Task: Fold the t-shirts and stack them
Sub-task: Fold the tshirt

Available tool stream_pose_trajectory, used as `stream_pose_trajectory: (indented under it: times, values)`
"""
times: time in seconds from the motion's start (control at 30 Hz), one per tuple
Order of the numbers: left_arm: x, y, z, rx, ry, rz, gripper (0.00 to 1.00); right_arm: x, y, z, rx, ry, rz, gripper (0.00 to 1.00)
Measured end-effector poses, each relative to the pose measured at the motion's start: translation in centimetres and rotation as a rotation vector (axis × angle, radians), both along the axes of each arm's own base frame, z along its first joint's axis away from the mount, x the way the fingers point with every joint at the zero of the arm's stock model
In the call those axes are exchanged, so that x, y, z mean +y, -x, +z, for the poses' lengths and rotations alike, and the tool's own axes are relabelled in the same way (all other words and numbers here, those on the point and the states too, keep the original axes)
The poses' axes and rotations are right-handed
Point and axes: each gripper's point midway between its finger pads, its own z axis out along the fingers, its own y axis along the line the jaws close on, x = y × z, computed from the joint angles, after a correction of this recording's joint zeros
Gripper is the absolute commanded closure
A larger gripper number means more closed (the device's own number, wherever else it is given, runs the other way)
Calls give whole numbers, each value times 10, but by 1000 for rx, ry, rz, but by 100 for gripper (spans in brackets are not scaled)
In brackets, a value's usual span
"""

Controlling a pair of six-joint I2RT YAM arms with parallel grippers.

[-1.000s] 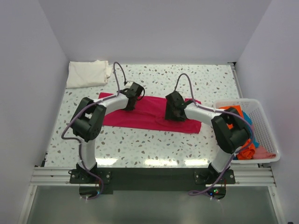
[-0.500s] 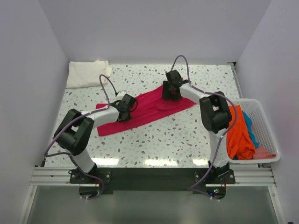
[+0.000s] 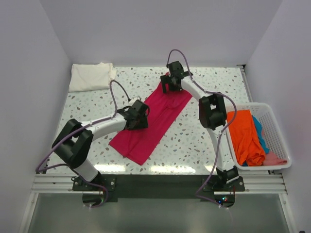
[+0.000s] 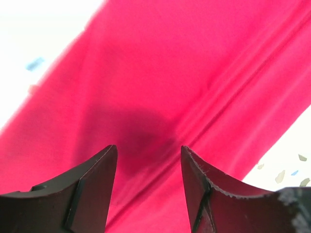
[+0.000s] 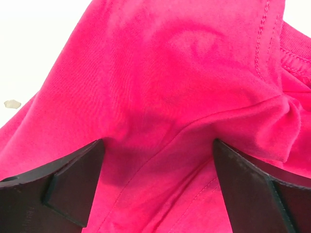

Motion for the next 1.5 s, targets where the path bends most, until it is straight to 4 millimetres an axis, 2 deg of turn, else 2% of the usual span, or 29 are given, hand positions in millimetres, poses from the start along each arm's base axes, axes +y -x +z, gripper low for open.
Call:
stream_pose_trajectory:
  times: [0.1,0.2,0.37,0.4,0.47,0.5,0.53,0.6,0.63,0.73,0.87,1.0,1.07,1.17,1.27,1.3,1.5]
  values:
    - [18,-18,15,-31,-33,22,40,-2,1,4,3,0,-8,1]
    - [39,-29,26,-68,-80,52,44,-6,5,18,-4,1,-37,1]
    - [56,-13,24,-58,-131,27,52,-20,19,68,-60,-26,-139,4]
    - [59,-8,21,-50,-140,20,57,-24,23,77,-74,-33,-163,6]
    - [66,1,13,-27,-158,14,60,-28,30,89,-86,-52,-203,13]
    - [69,6,9,-13,-167,14,64,-30,33,91,-90,-58,-222,16]
    - [73,13,3,6,-179,12,67,-32,36,90,-86,-65,-242,22]
    - [79,22,-6,35,-196,11,72,-33,40,81,-66,-69,-263,27]
    - [81,26,-9,46,-202,9,74,-33,41,73,-52,-66,-270,32]
    - [86,40,-20,77,-211,12,80,-33,39,42,0,-51,-286,36]
    - [79,48,-21,62,-189,4,82,-33,32,-5,72,-25,-292,36]
    - [68,56,-21,55,-153,-16,82,-33,13,1,43,-44,-285,35]
    - [61,58,-21,56,-120,-21,82,-40,5,-5,44,-34,-284,34]
    - [46,63,-20,64,-57,-37,80,-50,-13,-2,14,-27,-274,29]
    - [25,69,-20,76,11,-66,78,-60,-28,-4,-10,-7,-254,26]
    - [17,71,-20,80,36,-75,76,-62,-35,-3,-23,-2,-243,22]
    - [-40,76,-16,98,168,-150,61,-59,-65,0,-91,-3,-174,12]
